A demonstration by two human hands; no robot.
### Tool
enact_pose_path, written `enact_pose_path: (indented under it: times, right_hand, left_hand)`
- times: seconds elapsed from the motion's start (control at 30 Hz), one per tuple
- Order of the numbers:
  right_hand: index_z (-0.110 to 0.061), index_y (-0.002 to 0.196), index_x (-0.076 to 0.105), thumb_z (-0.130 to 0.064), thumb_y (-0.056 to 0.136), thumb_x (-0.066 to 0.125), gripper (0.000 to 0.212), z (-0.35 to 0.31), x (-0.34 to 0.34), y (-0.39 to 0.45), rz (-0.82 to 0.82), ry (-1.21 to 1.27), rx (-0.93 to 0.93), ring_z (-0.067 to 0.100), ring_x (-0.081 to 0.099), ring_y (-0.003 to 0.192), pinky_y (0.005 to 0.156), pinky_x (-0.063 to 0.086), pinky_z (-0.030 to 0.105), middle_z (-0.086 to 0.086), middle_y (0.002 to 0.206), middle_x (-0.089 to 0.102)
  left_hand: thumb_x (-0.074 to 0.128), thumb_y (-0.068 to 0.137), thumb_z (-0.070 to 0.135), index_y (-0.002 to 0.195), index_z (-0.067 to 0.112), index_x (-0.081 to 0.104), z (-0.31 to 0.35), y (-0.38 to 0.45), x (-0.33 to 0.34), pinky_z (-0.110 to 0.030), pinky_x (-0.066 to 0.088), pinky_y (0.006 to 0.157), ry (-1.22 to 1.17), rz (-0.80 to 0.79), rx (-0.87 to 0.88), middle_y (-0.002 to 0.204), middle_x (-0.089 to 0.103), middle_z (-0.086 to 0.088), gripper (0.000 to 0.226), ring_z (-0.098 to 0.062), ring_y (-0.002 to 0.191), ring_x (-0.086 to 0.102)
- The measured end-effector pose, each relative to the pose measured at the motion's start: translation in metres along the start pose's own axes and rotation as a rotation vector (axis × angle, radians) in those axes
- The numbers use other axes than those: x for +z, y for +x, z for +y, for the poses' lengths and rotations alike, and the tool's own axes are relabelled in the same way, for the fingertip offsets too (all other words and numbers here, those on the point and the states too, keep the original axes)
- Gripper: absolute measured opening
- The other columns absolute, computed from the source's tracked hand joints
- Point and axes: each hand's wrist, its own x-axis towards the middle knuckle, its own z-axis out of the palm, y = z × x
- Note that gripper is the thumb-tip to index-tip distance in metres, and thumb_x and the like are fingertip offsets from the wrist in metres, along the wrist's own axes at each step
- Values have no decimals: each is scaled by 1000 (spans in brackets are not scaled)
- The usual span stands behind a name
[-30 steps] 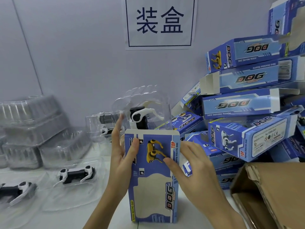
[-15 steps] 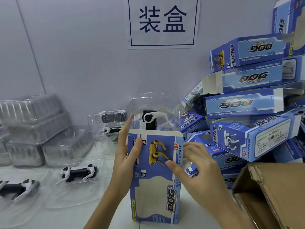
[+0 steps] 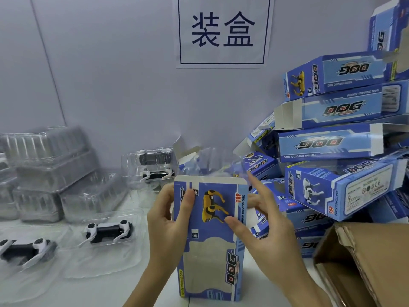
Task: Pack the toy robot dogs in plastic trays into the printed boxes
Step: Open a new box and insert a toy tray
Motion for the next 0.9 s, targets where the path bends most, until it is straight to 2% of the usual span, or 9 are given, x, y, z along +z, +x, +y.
enact_pose_path:
  times: [0.1, 0.17, 0.27, 0.33, 0.4, 0.5, 0.6, 0.8, 0.9]
  right_hand:
    - [-42, 123, 60, -55, 88, 76, 40, 2, 0, 0, 39, -50, -34, 10, 62, 119, 96, 54, 28, -17, 123, 64]
    - [-25, 109, 66, -45, 87, 78, 32, 4, 0, 1, 42, -13, -37, 15, 63, 120, 99, 52, 25, -13, 128, 64]
    - [-15, 100, 67, -43, 85, 76, 33, 5, 0, 2, 26, 25, -8, 18, 65, 119, 98, 51, 24, -13, 131, 66]
    - [-13, 99, 66, -45, 84, 76, 36, 7, 1, 1, 12, 15, 22, 17, 65, 121, 97, 52, 27, -13, 133, 67]
    - [-17, 103, 68, -49, 82, 76, 39, 8, 1, 0, 19, 5, 50, 14, 65, 121, 97, 51, 27, -13, 129, 69]
    - [-29, 116, 66, -53, 81, 76, 44, 6, -1, -2, 21, -5, 62, 5, 64, 118, 94, 47, 13, -18, 119, 71]
    - [-38, 117, 64, -58, 87, 75, 38, 5, 1, -1, 36, -58, 25, 5, 62, 115, 93, 44, 10, -18, 117, 68]
    - [-16, 97, 75, -56, 91, 61, 43, 9, 2, 1, 37, -154, -61, 18, 61, 116, 94, 49, 26, -9, 113, 65]
    - [-15, 93, 75, -58, 93, 58, 47, 9, 3, 1, 37, -167, -42, 18, 59, 113, 92, 46, 23, -9, 114, 62]
  left_hand:
    - [57, 98, 64, 88, 14, 74, -4, 0, -1, -15, 51, 72, 189, 56, 174, 98, 66, 6, 54, -16, 91, 68]
    - [59, 95, 68, 88, 12, 72, -2, 0, 1, -14, 52, 71, 164, 67, 129, 100, 65, 6, 58, -15, 92, 68]
    - [70, 87, 66, 96, 21, 62, 0, -1, 3, -23, 59, 64, 5, 65, -2, 95, 71, 2, 47, -19, 84, 74]
    - [72, 89, 53, 106, 32, 58, 1, -2, 2, -28, 62, 62, -56, 47, -4, 101, 73, 3, 31, -21, 85, 77]
    - [69, 91, 54, 104, 33, 65, 1, -2, 2, -30, 62, 66, -23, 31, 33, 104, 72, -1, 25, -26, 89, 75]
    - [66, 95, 52, 93, 25, 74, 0, -2, 2, -19, 58, 69, 32, 38, 73, 102, 67, -1, 28, -19, 92, 71]
    - [62, 96, 48, 91, 29, 77, -2, -1, 1, -28, 59, 68, 65, 26, 47, 100, 70, -1, 24, -24, 89, 72]
    - [55, 102, 49, 87, 22, 76, -6, -1, 0, -38, 58, 68, 101, -23, 65, 96, 71, 0, 38, -25, 86, 70]
    - [46, 108, 54, 100, 27, 75, -11, 2, -14, -24, 53, 79, 113, -193, 184, 108, 72, 6, 40, -21, 98, 69]
